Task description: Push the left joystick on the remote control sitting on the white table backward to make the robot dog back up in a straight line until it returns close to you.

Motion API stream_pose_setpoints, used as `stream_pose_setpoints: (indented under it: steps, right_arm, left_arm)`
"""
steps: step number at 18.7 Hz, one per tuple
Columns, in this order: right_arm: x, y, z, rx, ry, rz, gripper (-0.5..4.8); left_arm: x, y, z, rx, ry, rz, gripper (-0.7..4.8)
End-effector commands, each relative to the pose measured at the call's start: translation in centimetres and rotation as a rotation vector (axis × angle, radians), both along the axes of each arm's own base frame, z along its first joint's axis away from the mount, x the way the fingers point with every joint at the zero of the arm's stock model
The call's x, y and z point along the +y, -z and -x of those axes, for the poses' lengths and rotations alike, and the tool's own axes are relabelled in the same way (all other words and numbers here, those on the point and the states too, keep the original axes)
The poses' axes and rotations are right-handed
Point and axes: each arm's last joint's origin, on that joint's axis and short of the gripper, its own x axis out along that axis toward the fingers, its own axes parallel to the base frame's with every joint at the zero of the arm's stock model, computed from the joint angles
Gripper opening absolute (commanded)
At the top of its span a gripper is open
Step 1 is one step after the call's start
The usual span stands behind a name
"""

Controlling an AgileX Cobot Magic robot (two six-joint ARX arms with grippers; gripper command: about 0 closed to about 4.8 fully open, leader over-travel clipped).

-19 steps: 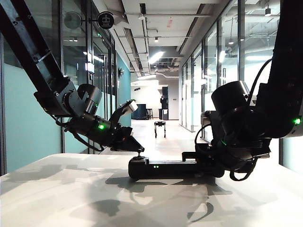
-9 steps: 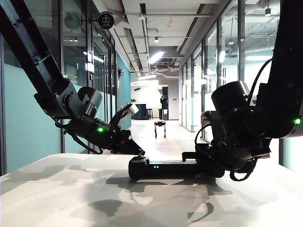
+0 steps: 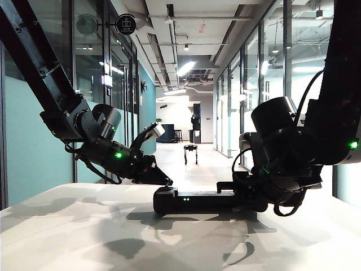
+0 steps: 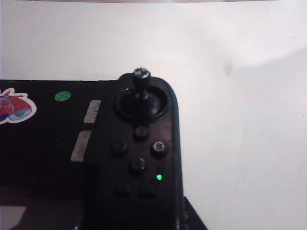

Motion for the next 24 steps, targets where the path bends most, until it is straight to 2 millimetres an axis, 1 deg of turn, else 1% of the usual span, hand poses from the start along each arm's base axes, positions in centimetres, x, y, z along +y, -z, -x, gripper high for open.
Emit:
stream_pose_setpoints:
  steps: [1,11,24]
  right_arm:
    - [0.08,-0.57,-0.23,-0.040,0.018,-0.019,1.98]
    - [0.01,-0.54,-0.23,-0.043,0.038,-0.010,1.98]
    - [0.00,-0.53,-0.23,-0.044,0.042,-0.008,1.98]
  left_arm:
    - [-0.10,-0.27,0.07,-0.010,0.034,0.011,-0.06]
    - [-0.03,-0.11,0.22,-0.002,0.046,-0.005,-0.06]
    - [0.22,-0.18,0.22,0.004,0.077,0.025,-0.06]
